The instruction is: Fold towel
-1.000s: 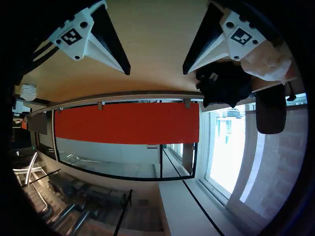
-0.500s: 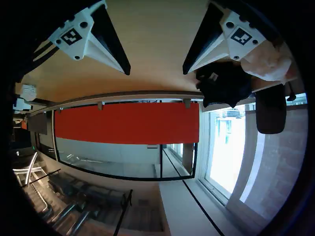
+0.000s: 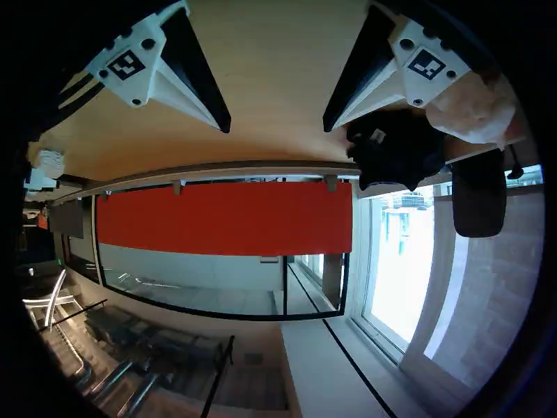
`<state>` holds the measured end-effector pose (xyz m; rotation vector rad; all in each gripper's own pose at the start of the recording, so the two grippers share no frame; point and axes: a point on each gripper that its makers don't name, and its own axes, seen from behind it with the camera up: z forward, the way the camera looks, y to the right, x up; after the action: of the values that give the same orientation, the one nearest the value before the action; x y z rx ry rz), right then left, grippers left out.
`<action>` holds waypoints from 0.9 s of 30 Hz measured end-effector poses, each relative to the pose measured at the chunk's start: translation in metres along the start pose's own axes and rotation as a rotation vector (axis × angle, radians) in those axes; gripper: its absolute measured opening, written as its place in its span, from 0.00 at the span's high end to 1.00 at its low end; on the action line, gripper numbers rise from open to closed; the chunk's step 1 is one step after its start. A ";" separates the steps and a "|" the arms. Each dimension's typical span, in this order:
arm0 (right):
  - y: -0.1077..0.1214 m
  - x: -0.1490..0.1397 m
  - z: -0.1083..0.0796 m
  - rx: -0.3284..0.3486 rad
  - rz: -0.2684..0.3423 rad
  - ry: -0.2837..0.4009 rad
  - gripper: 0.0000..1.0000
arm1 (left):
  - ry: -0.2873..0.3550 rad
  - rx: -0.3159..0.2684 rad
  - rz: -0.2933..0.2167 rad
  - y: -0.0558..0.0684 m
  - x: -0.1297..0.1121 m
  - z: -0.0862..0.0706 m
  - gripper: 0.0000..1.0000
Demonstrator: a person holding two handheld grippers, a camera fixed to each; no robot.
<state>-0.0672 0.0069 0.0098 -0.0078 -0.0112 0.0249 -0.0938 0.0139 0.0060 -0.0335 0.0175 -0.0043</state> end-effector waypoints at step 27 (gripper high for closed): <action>-0.010 -0.003 -0.010 0.017 -0.017 0.019 0.00 | 0.000 0.000 0.000 0.000 0.001 0.000 0.02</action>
<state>-0.0696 -0.0031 0.0003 0.0088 0.0081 0.0074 -0.0929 0.0142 0.0061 -0.0335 0.0174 -0.0043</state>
